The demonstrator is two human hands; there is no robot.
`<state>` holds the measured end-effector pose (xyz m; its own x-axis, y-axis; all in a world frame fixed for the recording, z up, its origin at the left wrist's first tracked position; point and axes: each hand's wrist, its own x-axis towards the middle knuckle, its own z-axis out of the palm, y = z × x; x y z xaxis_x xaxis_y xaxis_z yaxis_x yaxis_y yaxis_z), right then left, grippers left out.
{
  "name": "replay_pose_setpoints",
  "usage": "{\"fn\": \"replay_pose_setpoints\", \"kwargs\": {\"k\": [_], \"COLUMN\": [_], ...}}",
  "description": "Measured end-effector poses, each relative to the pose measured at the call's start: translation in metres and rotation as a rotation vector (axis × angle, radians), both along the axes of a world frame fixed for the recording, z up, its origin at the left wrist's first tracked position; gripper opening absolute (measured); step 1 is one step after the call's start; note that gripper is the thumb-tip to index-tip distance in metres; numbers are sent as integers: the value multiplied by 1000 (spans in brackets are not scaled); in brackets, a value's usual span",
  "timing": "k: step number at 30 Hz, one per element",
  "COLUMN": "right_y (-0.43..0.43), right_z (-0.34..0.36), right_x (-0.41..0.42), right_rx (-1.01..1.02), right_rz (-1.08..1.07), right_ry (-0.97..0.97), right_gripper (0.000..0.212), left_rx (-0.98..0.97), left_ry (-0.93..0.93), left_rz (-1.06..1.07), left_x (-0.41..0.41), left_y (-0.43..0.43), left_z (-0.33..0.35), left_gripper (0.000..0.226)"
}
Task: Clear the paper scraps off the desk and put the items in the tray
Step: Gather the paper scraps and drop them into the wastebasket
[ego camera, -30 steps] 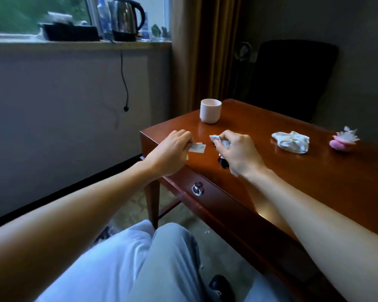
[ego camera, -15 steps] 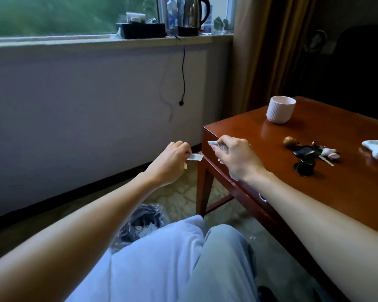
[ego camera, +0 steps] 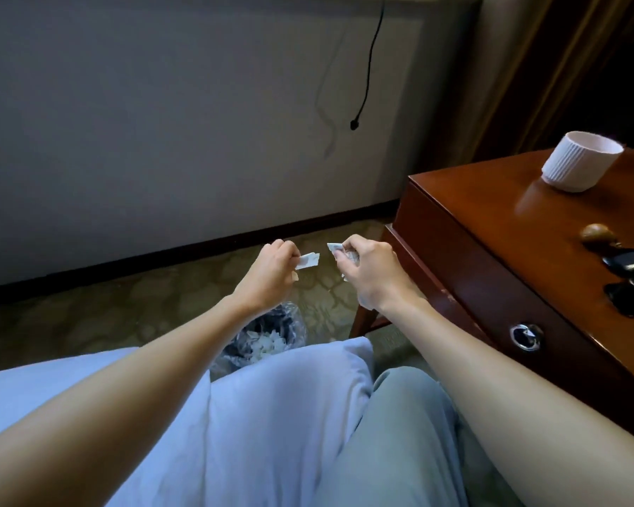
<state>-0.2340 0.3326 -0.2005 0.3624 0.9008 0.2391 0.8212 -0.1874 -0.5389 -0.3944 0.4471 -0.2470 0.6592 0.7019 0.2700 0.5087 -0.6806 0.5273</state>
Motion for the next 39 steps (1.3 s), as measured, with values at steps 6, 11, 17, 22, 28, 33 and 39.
{"fn": "replay_pose_setpoints", "kwargs": {"k": [6,11,17,22,28,33,39], "right_y": [32,58,89,114,136,151,166], "right_z": [-54,-103,-153,-189,-229,-256,-282], "right_x": [-22,-38,-59,-87,-99,-99,-100], "right_rx": [-50,-136,-175,-203,-239,-259,-236], "right_rz": [-15,-6,-85,-89,-127,-152,-164], "right_ry": [144,217,405,451,445,438,469], "right_gripper": [23,24,27,29,24,24,26], "left_rx": [-91,-240,-315,-367,-454,-488,-535], "left_ry": [-29,-30,-47,-64,-122,-129,-143], "left_rz": [147,299,411,489,558,581,630], "left_x": [-17,-28,-51,-61,-55,-50,-48], "left_y": [19,27,46,56,70,83,97], "left_z": [-59,-113,-151,-186,-226,-248,-270], "left_gripper": [12,19,23,25,22,20,16]}}
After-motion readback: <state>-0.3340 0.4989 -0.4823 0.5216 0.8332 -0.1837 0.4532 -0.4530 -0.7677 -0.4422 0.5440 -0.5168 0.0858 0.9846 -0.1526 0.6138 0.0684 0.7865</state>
